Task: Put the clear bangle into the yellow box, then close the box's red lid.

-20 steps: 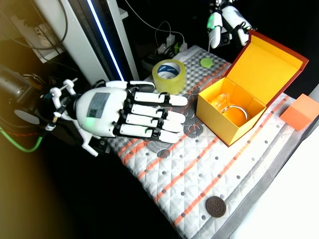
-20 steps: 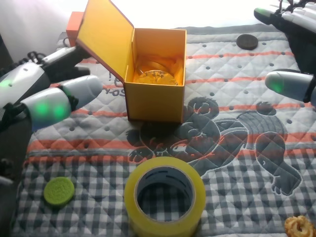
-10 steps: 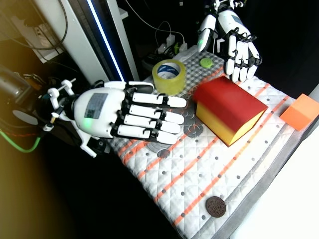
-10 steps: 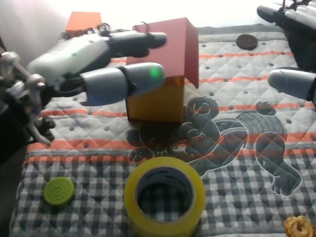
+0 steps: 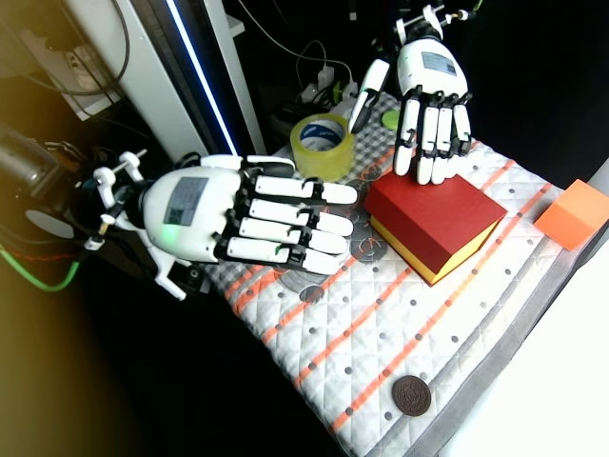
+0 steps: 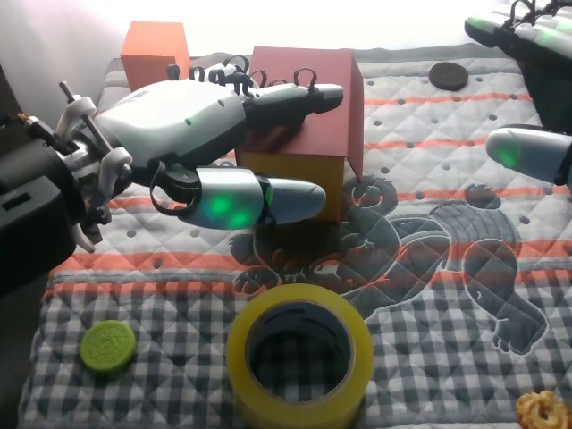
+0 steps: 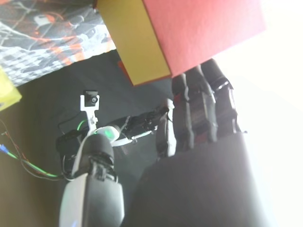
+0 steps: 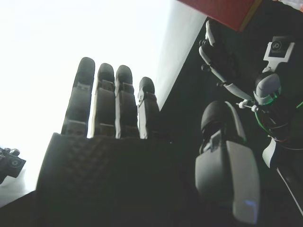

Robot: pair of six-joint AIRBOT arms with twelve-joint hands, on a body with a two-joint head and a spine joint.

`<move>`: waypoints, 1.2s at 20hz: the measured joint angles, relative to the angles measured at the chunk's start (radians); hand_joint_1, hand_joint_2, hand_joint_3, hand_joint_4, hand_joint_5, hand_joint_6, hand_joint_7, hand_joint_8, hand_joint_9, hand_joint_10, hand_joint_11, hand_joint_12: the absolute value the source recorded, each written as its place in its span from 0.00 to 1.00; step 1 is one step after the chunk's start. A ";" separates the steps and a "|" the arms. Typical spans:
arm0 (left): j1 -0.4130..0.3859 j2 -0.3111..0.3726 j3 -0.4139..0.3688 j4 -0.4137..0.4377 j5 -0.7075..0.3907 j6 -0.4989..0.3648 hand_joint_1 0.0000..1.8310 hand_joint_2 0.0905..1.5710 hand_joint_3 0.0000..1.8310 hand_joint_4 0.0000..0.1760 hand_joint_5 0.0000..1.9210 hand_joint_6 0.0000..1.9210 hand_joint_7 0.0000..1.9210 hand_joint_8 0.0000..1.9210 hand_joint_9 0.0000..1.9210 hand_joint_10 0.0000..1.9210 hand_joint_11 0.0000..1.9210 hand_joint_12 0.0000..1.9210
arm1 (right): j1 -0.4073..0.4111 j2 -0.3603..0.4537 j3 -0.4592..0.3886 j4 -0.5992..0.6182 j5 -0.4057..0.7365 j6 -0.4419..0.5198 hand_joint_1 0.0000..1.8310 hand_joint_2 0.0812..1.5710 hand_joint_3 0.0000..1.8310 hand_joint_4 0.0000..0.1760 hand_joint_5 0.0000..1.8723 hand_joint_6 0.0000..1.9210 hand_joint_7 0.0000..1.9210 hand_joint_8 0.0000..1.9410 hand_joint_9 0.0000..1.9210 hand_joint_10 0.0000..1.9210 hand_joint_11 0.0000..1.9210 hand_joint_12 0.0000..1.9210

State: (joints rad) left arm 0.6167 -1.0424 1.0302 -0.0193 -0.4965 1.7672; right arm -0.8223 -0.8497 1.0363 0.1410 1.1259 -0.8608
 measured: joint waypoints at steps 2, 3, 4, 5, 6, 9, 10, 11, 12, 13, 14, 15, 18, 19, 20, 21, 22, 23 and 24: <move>0.001 0.014 -0.011 -0.043 -0.015 -0.009 0.06 0.71 0.00 1.00 0.18 0.00 0.27 0.01 0.22 0.05 0.00 0.51 | -0.005 0.000 0.000 -0.002 0.004 0.001 0.02 0.78 0.00 0.45 0.09 0.00 0.13 0.00 0.10 0.00 0.00 0.23; 0.006 0.024 -0.020 -0.060 -0.031 -0.010 0.01 0.74 0.00 1.00 0.15 0.00 0.25 0.00 0.18 0.03 0.00 0.33 | -0.007 0.000 0.000 -0.003 0.003 0.001 0.03 0.78 0.00 0.48 0.09 0.00 0.13 0.00 0.09 0.00 0.00 0.23; 0.014 0.039 -0.030 -0.087 -0.050 -0.010 0.00 0.76 0.00 1.00 0.11 0.00 0.23 0.00 0.19 0.02 0.00 0.27 | -0.007 0.000 0.000 -0.003 0.000 0.002 0.03 0.77 0.00 0.49 0.09 0.00 0.13 0.00 0.09 0.00 0.00 0.23; 0.023 0.050 -0.037 -0.115 -0.068 -0.011 0.00 0.76 0.00 1.00 0.11 0.00 0.23 0.00 0.19 0.02 0.00 0.27 | -0.007 0.002 0.000 -0.002 0.000 0.002 0.03 0.77 0.00 0.49 0.09 0.00 0.13 0.00 0.09 0.00 0.00 0.23; 0.026 0.059 -0.041 -0.137 -0.085 -0.011 0.00 0.76 0.00 1.00 0.12 0.00 0.25 0.00 0.21 0.02 0.00 0.37 | -0.007 0.008 -0.002 -0.002 -0.001 0.002 0.02 0.78 0.00 0.50 0.09 0.00 0.13 0.00 0.09 0.00 0.00 0.23; 0.029 0.129 -0.074 -0.218 -0.272 -0.010 0.00 0.76 0.00 0.92 0.14 0.00 0.25 0.01 0.19 0.03 0.00 0.64 | -0.032 0.037 -0.023 -0.007 0.031 0.003 0.01 0.78 0.00 0.52 0.08 0.00 0.12 0.00 0.08 0.00 0.00 0.17; 0.029 0.129 -0.074 -0.218 -0.272 -0.010 0.00 0.76 0.00 0.92 0.14 0.00 0.25 0.01 0.19 0.03 0.00 0.64 | -0.032 0.037 -0.023 -0.007 0.031 0.003 0.01 0.78 0.00 0.52 0.08 0.00 0.12 0.00 0.08 0.00 0.00 0.17; 0.037 0.144 -0.092 -0.228 -0.338 -0.012 0.01 0.77 0.00 0.89 0.14 0.00 0.24 0.00 0.17 0.05 0.00 0.59 | -0.041 0.047 -0.027 -0.003 0.042 0.003 0.02 0.79 0.00 0.37 0.09 0.00 0.14 0.00 0.11 0.01 0.00 0.19; 0.044 0.152 -0.104 -0.232 -0.370 -0.011 0.00 0.73 0.01 0.98 0.11 0.01 0.25 0.00 0.17 0.07 0.00 0.37 | -0.050 0.055 -0.031 -0.003 0.056 0.003 0.01 0.79 0.00 0.33 0.09 0.00 0.14 0.00 0.11 0.01 0.00 0.19; 0.058 0.158 -0.114 -0.234 -0.405 -0.019 0.00 0.73 0.00 1.00 0.13 0.01 0.24 0.00 0.15 0.08 0.00 0.17 | -0.063 0.061 -0.036 -0.002 0.069 0.003 0.01 0.80 0.00 0.42 0.08 0.00 0.14 0.00 0.10 0.01 0.00 0.14; 0.077 0.166 -0.117 -0.235 -0.435 -0.059 0.00 0.73 0.00 1.00 0.11 0.00 0.23 0.00 0.14 0.08 0.00 0.21 | -0.079 0.063 -0.042 0.003 0.085 0.003 0.00 0.80 0.00 0.40 0.08 0.00 0.14 0.00 0.09 0.00 0.00 0.10; 0.102 0.175 -0.117 -0.235 -0.462 -0.124 0.00 0.74 0.00 1.00 0.09 0.00 0.25 0.00 0.14 0.06 0.00 0.23 | -0.100 0.064 -0.048 0.007 0.100 0.003 0.00 0.81 0.00 0.30 0.08 0.00 0.15 0.00 0.09 0.00 0.00 0.09; 0.203 0.205 -0.121 -0.275 -0.598 -0.307 0.00 0.72 0.00 0.86 0.07 0.00 0.28 0.00 0.20 0.05 0.00 0.56 | -0.180 0.072 -0.081 0.029 0.151 0.005 0.10 0.81 0.00 0.22 0.07 0.00 0.11 0.00 0.08 0.00 0.00 0.04; 0.238 0.217 -0.131 -0.288 -0.637 -0.351 0.00 0.73 0.01 0.80 0.08 0.00 0.32 0.03 0.06 0.54 0.00 0.85 | -0.200 0.079 -0.094 0.034 0.172 0.008 0.13 0.81 0.00 0.17 0.07 0.00 0.11 0.00 0.10 0.00 0.00 0.11; 0.275 0.232 -0.142 -0.282 -0.682 -0.421 0.07 0.75 0.01 0.66 0.06 0.00 0.26 0.01 0.02 0.55 0.00 0.89 | -0.218 0.088 -0.107 0.036 0.201 0.008 0.19 0.80 0.00 0.14 0.08 0.00 0.13 0.00 0.12 0.00 0.00 0.20; 0.292 0.237 -0.143 -0.270 -0.703 -0.466 0.11 0.74 0.00 0.82 0.04 0.00 0.20 0.00 0.04 0.30 0.00 0.61 | -0.225 0.092 -0.112 0.043 0.220 0.009 0.24 0.79 0.00 0.06 0.08 0.00 0.14 0.00 0.14 0.00 0.00 0.29; 0.314 0.237 -0.133 -0.249 -0.753 -0.560 0.14 0.73 0.00 0.95 0.02 0.00 0.15 0.00 0.05 0.11 0.00 0.25 | -0.234 0.094 -0.114 0.050 0.253 0.008 0.27 0.79 0.00 0.06 0.09 0.00 0.15 0.00 0.16 0.00 0.01 0.33; 0.339 0.236 -0.112 -0.227 -0.788 -0.655 0.19 0.71 0.00 0.89 0.00 0.00 0.07 0.00 0.01 0.02 0.00 0.05 | -0.243 0.095 -0.114 0.061 0.282 0.009 0.29 0.77 0.00 0.15 0.10 0.00 0.16 0.00 0.17 0.00 0.01 0.40; 0.366 0.230 -0.087 -0.227 -0.827 -0.767 0.23 0.70 0.00 0.82 0.00 0.00 0.03 0.00 0.00 0.00 0.00 0.01 | -0.249 0.096 -0.115 0.070 0.292 0.008 0.31 0.75 0.00 0.23 0.10 0.00 0.16 0.00 0.18 0.00 0.00 0.46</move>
State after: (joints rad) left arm 0.9829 -0.8124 0.9436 -0.2466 -1.3235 1.0000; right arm -1.0718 -0.7536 0.9215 0.2111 1.4181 -0.8524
